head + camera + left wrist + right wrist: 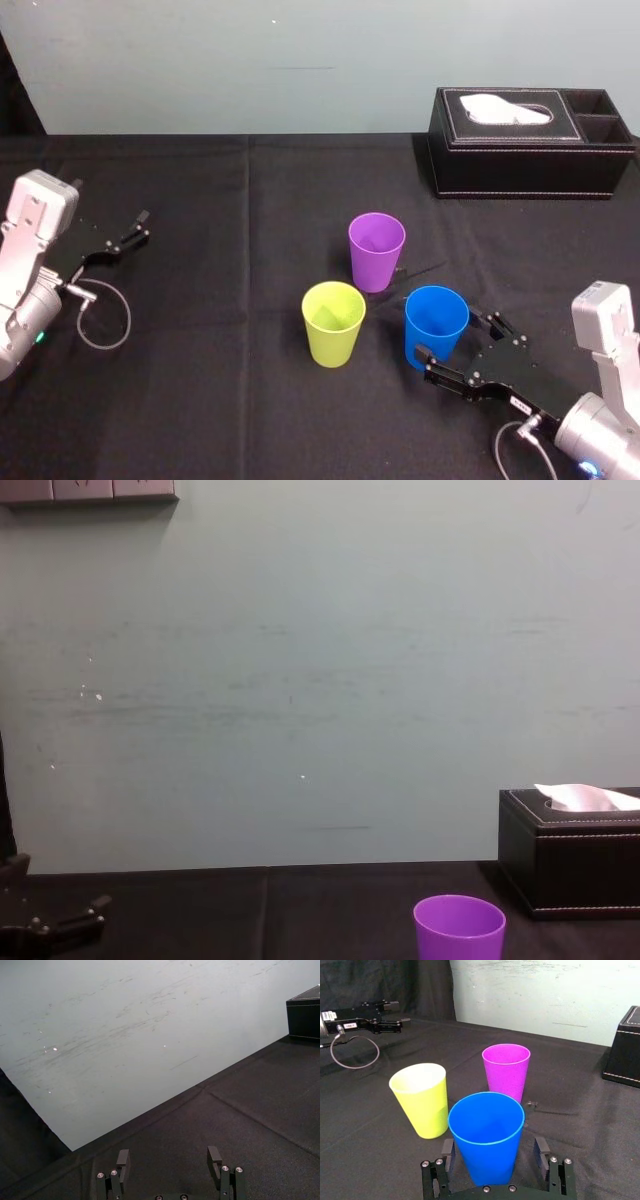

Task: Stack the three plastic cups sequentially using one hand.

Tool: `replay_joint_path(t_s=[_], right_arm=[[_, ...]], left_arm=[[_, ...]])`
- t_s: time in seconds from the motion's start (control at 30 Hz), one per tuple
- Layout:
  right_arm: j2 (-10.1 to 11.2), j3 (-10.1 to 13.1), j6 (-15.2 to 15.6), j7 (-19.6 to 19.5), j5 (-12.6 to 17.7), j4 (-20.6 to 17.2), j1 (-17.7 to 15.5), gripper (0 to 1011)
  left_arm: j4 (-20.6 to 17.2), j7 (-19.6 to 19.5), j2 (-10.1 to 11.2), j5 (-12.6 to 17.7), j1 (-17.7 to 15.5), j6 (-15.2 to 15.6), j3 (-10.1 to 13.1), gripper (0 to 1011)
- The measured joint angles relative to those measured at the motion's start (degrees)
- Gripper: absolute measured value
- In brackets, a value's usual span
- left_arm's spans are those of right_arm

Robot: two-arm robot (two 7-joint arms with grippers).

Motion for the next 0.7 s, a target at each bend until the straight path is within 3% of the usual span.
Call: replay_joint_path(t_s=[0.7], right_arm=[[-1.1,-2.1,1.1,-0.3,-2.0,1.8,3.2,1003]], left_arm=[[0.0,0.0,0.0,0.0,0.0,0.0,0.0,1011]])
